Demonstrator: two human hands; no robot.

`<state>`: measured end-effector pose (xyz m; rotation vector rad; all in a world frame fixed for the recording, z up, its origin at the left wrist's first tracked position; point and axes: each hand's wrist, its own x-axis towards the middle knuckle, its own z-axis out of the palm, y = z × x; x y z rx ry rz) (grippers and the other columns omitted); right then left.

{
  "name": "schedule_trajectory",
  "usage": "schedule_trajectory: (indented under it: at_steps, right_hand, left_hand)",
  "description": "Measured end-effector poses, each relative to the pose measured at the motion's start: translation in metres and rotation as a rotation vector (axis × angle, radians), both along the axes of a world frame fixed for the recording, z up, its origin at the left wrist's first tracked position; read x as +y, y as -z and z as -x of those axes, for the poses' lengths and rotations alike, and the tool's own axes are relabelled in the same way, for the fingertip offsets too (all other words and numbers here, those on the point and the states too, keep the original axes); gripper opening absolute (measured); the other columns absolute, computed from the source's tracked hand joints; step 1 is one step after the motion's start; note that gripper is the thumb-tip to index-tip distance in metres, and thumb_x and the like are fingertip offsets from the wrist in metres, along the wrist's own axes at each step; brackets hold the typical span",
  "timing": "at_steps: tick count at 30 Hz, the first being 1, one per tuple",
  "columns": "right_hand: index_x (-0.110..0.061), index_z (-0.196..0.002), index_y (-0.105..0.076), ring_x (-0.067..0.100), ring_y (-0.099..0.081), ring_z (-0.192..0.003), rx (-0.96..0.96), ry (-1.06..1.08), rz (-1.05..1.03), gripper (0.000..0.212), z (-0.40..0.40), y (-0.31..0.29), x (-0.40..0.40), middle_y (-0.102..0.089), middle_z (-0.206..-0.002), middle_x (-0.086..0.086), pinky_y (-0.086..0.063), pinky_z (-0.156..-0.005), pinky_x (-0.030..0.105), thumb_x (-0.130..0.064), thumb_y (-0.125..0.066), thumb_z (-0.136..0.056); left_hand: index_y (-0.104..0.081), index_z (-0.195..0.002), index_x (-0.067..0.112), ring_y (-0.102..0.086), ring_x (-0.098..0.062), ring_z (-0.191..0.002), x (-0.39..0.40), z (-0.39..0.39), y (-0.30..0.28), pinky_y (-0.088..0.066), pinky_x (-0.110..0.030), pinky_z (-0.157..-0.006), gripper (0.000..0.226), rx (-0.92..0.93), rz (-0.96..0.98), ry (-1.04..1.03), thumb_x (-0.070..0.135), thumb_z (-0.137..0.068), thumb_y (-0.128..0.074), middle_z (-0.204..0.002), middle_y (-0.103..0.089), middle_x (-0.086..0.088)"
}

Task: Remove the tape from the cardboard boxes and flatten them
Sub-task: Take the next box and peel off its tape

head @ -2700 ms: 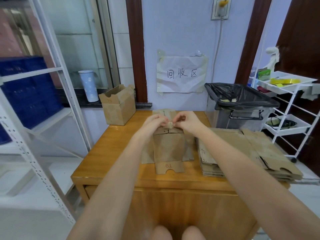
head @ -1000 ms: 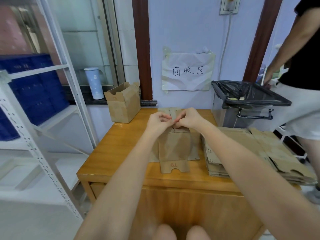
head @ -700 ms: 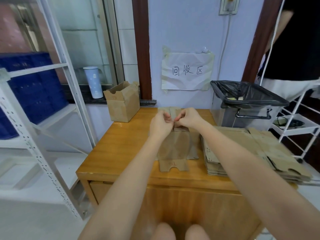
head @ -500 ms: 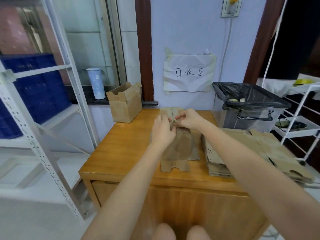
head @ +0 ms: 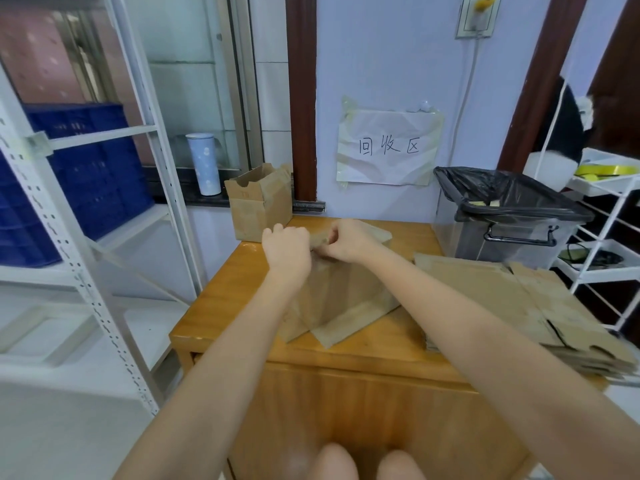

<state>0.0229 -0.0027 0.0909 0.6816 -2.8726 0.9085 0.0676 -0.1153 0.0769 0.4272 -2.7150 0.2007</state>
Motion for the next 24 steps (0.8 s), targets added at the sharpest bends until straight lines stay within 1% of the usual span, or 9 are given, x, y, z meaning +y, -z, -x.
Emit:
schedule_trajectory:
  at_steps: [2, 4, 8, 10, 13, 17, 19, 21, 24]
  right_hand:
    - [-0.018, -0.069, -0.046, 0.018, -0.053, -0.074, 0.011, -0.008, 0.003, 0.036, -0.004, 0.000, -0.010, -0.057, -0.074, -0.003, -0.039, -0.061, 0.030, -0.041, -0.071, -0.082]
    - [-0.019, -0.065, -0.042, 0.019, -0.050, -0.073, -0.015, -0.003, 0.049, 0.039, -0.005, -0.001, -0.021, -0.052, -0.069, -0.002, -0.036, -0.057, 0.028, -0.037, -0.070, -0.085]
    - [-0.015, -0.061, -0.047, 0.029, -0.066, -0.079, -0.095, 0.014, 0.170, 0.036, -0.003, -0.002, -0.035, -0.069, -0.078, 0.015, -0.053, -0.077, 0.039, -0.028, -0.070, -0.085]
    - [-0.014, -0.069, -0.048, 0.025, -0.067, -0.070, -0.209, 0.042, 0.310, 0.028, -0.001, 0.000, -0.038, -0.070, -0.077, 0.016, -0.056, -0.080, 0.041, -0.018, -0.069, -0.087]
    - [-0.015, -0.079, -0.040, 0.021, -0.063, -0.063, -0.326, 0.078, 0.508, 0.028, 0.002, 0.001, -0.039, -0.064, -0.075, 0.014, -0.058, -0.072, 0.035, -0.003, -0.064, -0.087]
    - [-0.018, -0.080, -0.042, 0.014, -0.058, -0.057, -0.340, 0.023, 0.513, 0.025, -0.001, -0.003, -0.038, -0.061, -0.068, 0.007, -0.053, -0.053, 0.018, -0.005, -0.059, -0.091]
    - [-0.018, -0.081, -0.049, 0.012, -0.056, -0.056, -0.376, 0.010, 0.528, 0.021, -0.002, -0.005, -0.036, -0.061, -0.069, 0.005, -0.052, -0.050, 0.016, -0.005, -0.062, -0.090]
    - [-0.014, -0.092, -0.060, 0.011, -0.056, -0.057, -0.426, 0.015, 0.567, 0.010, -0.003, -0.005, -0.035, -0.061, -0.070, 0.005, -0.053, -0.051, 0.015, -0.006, -0.065, -0.090]
    - [-0.008, -0.108, -0.067, 0.008, -0.054, -0.060, -0.420, 0.016, 0.577, 0.018, -0.002, -0.001, -0.035, -0.059, -0.071, 0.003, -0.052, -0.053, 0.013, -0.006, -0.062, -0.091]
  left_hand:
    - [-0.064, -0.107, 0.013, -0.053, -0.025, -0.106, -0.007, -0.001, -0.004, -0.039, -0.032, -0.085, 0.019, -0.035, 0.024, -0.019, 0.007, -0.093, -0.054, -0.105, -0.065, -0.007]
    - [-0.063, -0.107, 0.008, -0.055, -0.026, -0.106, -0.015, -0.001, -0.008, -0.041, -0.032, -0.084, 0.018, -0.052, 0.035, -0.022, 0.003, -0.093, -0.053, -0.107, -0.064, -0.010]
    - [-0.062, -0.106, 0.006, -0.056, -0.026, -0.105, -0.022, -0.003, -0.007, -0.042, -0.031, -0.082, 0.019, -0.042, 0.003, -0.012, -0.001, -0.092, -0.052, -0.108, -0.064, -0.011]
    - [-0.062, -0.107, 0.005, -0.053, -0.027, -0.108, -0.021, -0.005, -0.001, -0.041, -0.032, -0.085, 0.021, -0.012, -0.012, 0.002, 0.000, -0.093, -0.048, -0.109, -0.063, -0.011]
    - [-0.061, -0.110, 0.003, -0.047, -0.028, -0.113, -0.025, -0.003, 0.014, -0.037, -0.033, -0.088, 0.026, 0.079, -0.105, 0.022, 0.001, -0.095, -0.040, -0.114, -0.061, -0.012]
    - [-0.061, -0.108, 0.004, -0.045, -0.027, -0.111, -0.028, -0.003, 0.024, -0.037, -0.036, -0.086, 0.031, 0.232, -0.316, 0.027, 0.026, -0.094, -0.043, -0.114, -0.059, -0.010]
    - [-0.060, -0.108, 0.004, -0.045, -0.028, -0.109, -0.026, -0.002, 0.030, -0.034, -0.036, -0.087, 0.033, 0.271, -0.324, 0.027, 0.028, -0.094, -0.042, -0.114, -0.058, -0.010]
    - [-0.059, -0.109, 0.005, -0.045, -0.028, -0.109, -0.025, 0.000, 0.036, -0.032, -0.036, -0.089, 0.031, 0.311, -0.297, 0.018, 0.026, -0.095, -0.040, -0.114, -0.058, -0.010]
    - [-0.059, -0.108, 0.006, -0.048, -0.029, -0.107, -0.022, 0.002, 0.040, -0.033, -0.037, -0.088, 0.030, 0.353, -0.267, 0.016, 0.026, -0.096, -0.041, -0.111, -0.059, -0.011]
